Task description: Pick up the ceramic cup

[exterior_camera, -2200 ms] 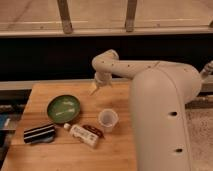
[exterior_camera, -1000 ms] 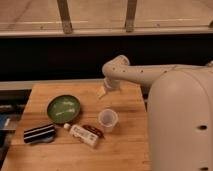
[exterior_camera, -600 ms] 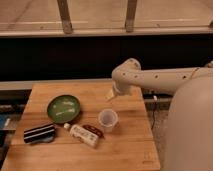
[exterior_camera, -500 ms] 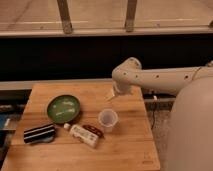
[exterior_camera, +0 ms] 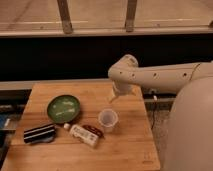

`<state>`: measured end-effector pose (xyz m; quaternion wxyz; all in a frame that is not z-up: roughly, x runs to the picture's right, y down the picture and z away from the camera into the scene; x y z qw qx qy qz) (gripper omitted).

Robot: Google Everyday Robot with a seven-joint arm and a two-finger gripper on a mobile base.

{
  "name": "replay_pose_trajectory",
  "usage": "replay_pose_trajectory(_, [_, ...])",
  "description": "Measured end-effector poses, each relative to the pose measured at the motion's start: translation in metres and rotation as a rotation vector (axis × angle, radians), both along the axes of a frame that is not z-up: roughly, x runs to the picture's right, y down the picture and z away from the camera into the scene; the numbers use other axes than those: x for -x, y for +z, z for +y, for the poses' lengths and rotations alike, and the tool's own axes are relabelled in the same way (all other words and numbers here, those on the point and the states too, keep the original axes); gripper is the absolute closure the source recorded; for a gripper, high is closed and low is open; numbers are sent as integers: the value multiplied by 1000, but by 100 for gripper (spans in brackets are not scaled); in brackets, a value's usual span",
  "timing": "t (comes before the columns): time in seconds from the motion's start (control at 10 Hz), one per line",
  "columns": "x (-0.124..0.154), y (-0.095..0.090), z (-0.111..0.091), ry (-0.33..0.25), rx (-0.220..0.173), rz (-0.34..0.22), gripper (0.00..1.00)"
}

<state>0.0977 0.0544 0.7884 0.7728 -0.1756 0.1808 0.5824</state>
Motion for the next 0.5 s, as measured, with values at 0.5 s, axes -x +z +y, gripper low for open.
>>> replay_pose_trajectory(0.5, [-15, -23, 25, 51, 30, -19, 20])
